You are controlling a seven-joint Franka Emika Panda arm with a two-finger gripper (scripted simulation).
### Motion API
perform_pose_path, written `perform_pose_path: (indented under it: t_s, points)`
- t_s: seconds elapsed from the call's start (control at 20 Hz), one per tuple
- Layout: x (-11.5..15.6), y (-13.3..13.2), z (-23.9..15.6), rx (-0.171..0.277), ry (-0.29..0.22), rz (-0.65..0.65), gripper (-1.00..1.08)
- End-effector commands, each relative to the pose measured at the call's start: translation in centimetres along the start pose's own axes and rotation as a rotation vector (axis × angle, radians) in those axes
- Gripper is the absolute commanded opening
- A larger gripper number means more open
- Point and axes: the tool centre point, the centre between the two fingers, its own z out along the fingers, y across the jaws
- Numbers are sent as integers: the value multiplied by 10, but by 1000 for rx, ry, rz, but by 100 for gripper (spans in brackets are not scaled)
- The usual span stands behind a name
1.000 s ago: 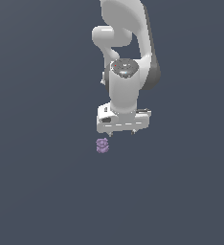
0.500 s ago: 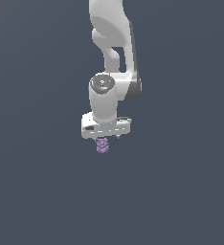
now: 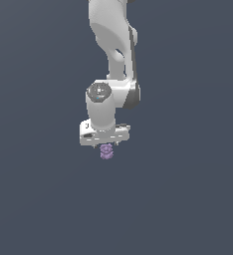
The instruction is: Pick up the object and move it to a goal position.
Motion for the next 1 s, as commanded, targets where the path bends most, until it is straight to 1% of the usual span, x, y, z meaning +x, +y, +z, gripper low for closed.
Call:
perform_pose_path:
  t_s: [0.0,0.45,0.7,0.75,0.95]
  points:
    - [0,0,3,0,0,-1,100]
    - [-1,0,43,0,0,-3,100]
    - [0,1,50,0,0,-4,100]
    - [0,1,50,0,0,-4,-100]
    - [0,1,50,0,0,-4,-100]
